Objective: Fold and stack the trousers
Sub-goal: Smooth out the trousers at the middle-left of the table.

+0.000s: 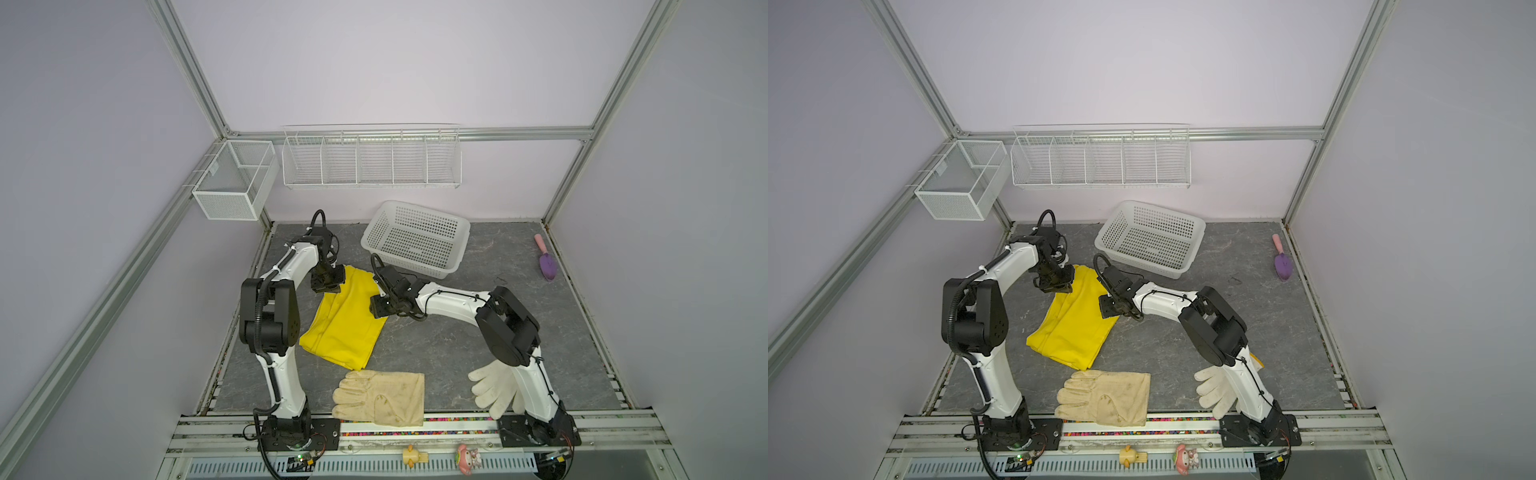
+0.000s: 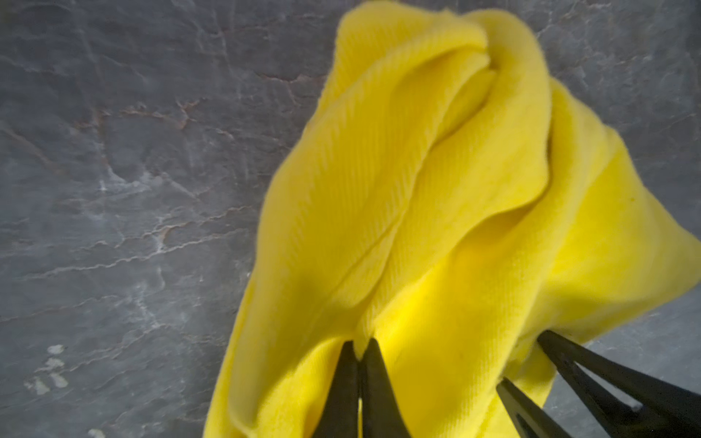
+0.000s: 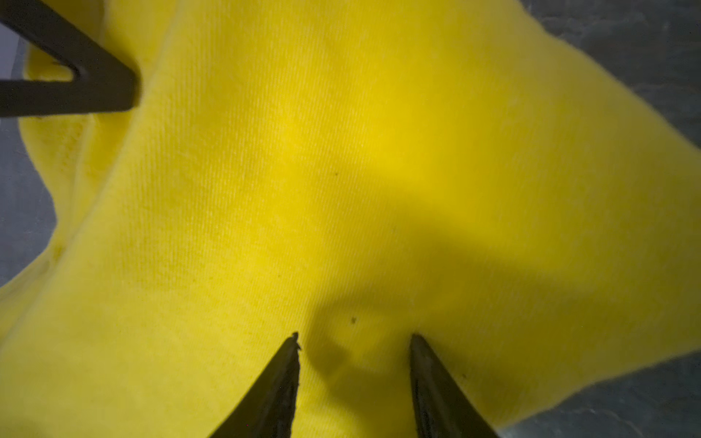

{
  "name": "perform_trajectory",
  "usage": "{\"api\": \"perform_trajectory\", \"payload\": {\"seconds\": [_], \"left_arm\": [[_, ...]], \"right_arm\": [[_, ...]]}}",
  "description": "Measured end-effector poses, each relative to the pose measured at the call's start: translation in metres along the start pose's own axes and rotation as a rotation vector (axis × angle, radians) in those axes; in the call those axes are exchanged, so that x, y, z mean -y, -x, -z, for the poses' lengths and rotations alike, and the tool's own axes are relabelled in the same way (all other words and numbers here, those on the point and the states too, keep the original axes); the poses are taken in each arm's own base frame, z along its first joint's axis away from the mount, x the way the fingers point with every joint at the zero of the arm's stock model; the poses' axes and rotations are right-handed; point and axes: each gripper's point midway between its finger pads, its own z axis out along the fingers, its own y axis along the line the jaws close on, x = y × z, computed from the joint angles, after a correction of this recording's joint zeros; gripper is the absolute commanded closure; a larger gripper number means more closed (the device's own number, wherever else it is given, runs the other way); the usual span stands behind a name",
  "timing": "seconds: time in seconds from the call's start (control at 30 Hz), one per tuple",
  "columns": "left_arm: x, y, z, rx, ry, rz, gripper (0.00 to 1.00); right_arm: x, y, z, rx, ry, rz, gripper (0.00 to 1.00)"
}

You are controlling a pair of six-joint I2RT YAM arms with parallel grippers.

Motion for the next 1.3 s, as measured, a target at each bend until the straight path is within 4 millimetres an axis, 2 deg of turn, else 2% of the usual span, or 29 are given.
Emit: {"api": "perform_trajectory", "payload": {"seconds": [0.23,0.33,0.47,0.63,0.7,0.8,0.9,1.0,1.07,1.17,1.23,1.3], "left_arm": [[-0.020,0.019,0.034,0.084,0.072,0.003,1.00],[-0.024,0.021,0.039,0.086,0.092,-0.001,1.00],[-0.033,0.017,0.033,0.059,0.147,-0.015,1.00],[-0.040,0.016,0.006,-0.001,0.165,-0.017,1.00],[-0.042,0.016,-0.001,-0.013,0.169,-0.015,0.96],[-0.045,0.017,-0.002,-0.014,0.185,-0.023,0.80],[-0.050,0.017,0.002,-0.007,0.213,-0.026,0.63],[-0.053,0.015,0.013,0.010,0.231,-0.013,0.57],[-0.052,0.009,0.025,0.026,0.227,-0.004,0.55],[-0.047,-0.010,0.048,0.057,0.201,0.019,0.54],[-0.043,-0.032,0.060,0.068,0.169,0.039,0.53],[-0.041,-0.057,0.063,0.052,0.139,0.066,0.54]], "right_arm": [[0.006,-0.001,0.000,0.001,-0.032,0.011,0.56],[0.006,0.000,-0.002,0.001,-0.036,0.021,0.57],[0.006,0.002,-0.004,0.006,-0.036,0.027,0.57],[0.002,0.002,-0.003,0.003,-0.015,0.038,0.52],[-0.001,0.002,-0.001,-0.002,0.003,0.050,0.50],[-0.007,0.000,0.004,-0.011,0.035,0.070,0.48],[-0.016,-0.007,0.019,-0.020,0.087,0.122,0.48],[-0.033,-0.014,0.037,-0.015,0.142,0.222,0.48],[-0.048,-0.021,0.045,-0.010,0.181,0.294,0.48],[-0.070,-0.042,0.050,-0.023,0.244,0.396,0.46],[-0.080,-0.060,0.049,-0.047,0.275,0.463,0.45],[-0.088,-0.076,0.048,-0.067,0.301,0.527,0.43]]}}
